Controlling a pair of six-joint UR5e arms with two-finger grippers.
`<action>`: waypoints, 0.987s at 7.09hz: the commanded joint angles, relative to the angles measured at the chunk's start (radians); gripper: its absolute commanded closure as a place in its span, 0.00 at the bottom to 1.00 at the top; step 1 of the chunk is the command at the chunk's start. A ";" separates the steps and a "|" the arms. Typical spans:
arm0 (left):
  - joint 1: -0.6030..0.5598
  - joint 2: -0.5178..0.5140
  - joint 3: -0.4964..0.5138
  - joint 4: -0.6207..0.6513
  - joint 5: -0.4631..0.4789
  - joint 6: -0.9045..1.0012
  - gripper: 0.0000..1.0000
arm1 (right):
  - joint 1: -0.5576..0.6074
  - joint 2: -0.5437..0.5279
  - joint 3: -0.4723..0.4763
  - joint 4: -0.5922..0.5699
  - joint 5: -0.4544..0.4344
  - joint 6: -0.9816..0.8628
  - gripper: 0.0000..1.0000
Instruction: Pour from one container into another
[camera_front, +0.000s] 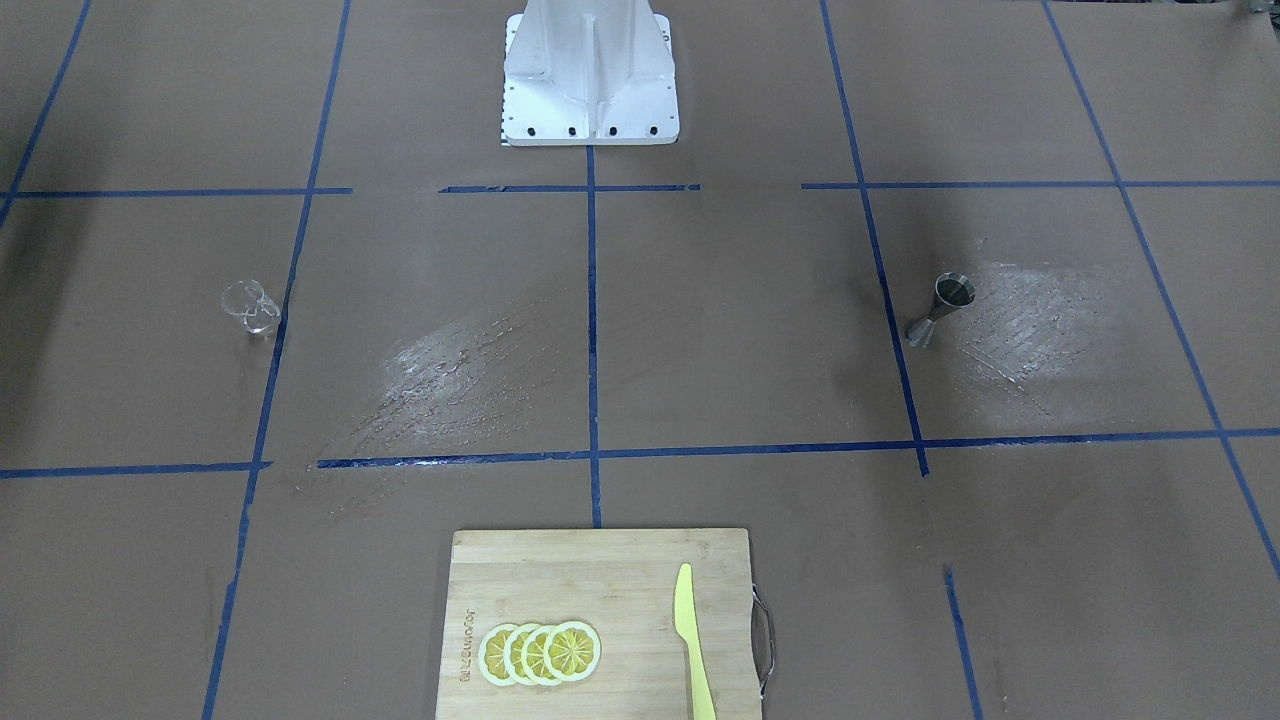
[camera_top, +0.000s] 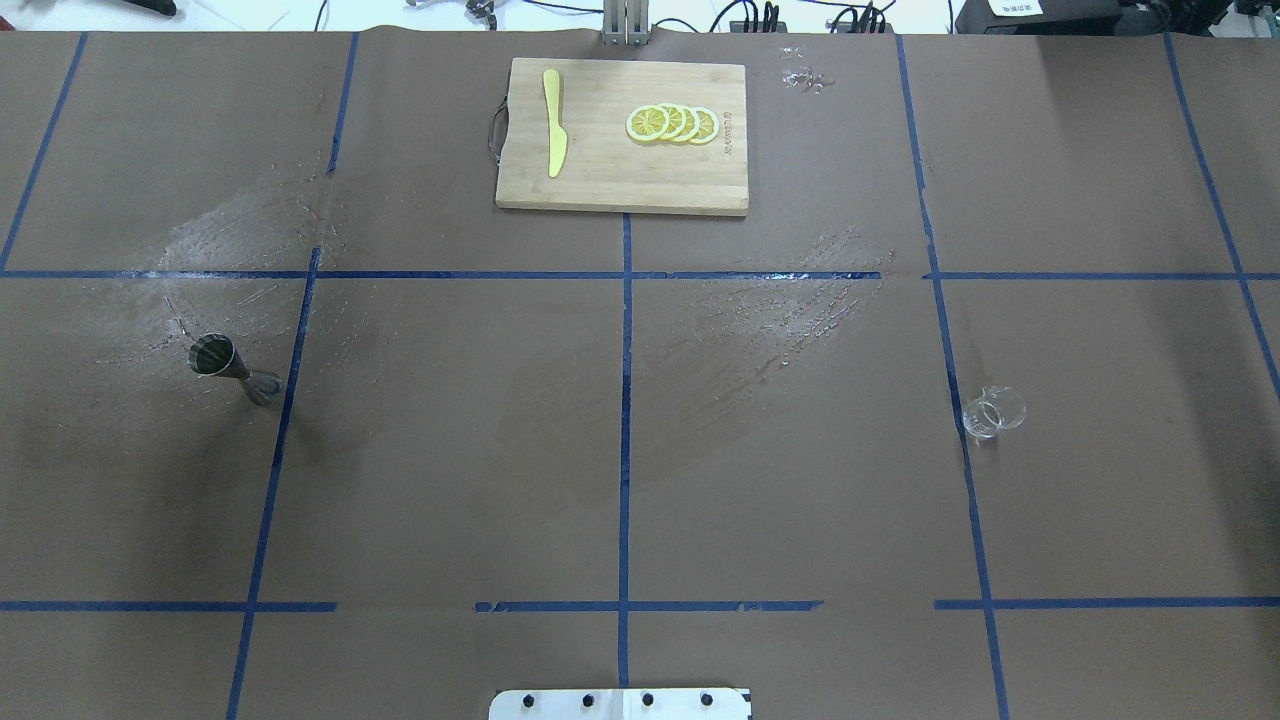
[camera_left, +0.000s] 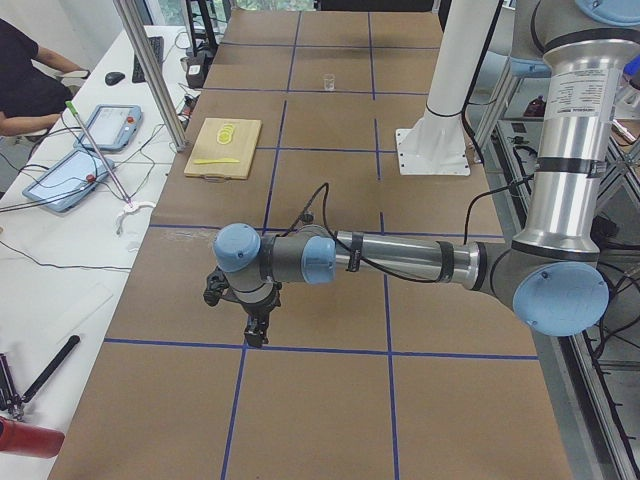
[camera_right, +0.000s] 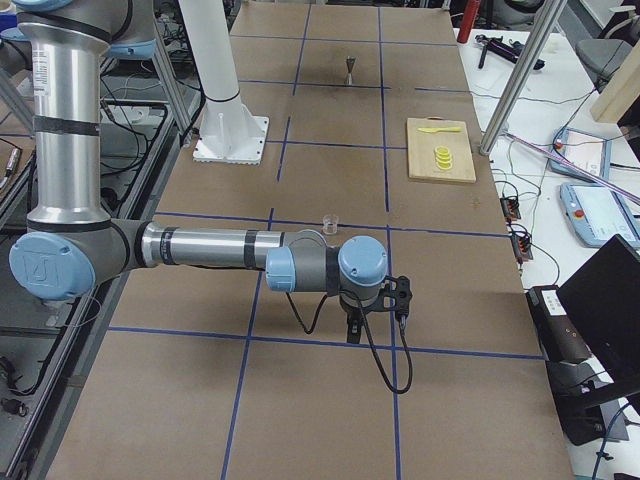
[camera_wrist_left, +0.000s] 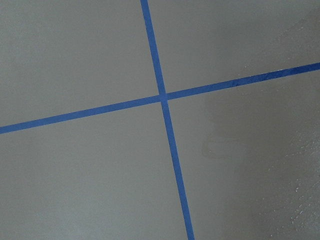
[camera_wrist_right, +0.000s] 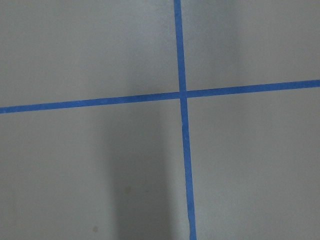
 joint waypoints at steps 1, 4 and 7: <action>-0.022 -0.015 -0.003 -0.049 -0.002 0.004 0.00 | 0.018 0.013 -0.019 0.001 0.009 -0.007 0.00; -0.030 0.007 0.045 -0.151 0.004 -0.003 0.00 | 0.018 0.013 0.000 0.003 0.008 -0.001 0.00; -0.027 0.019 0.036 -0.151 0.008 -0.247 0.00 | 0.018 0.013 0.007 0.001 0.000 0.002 0.00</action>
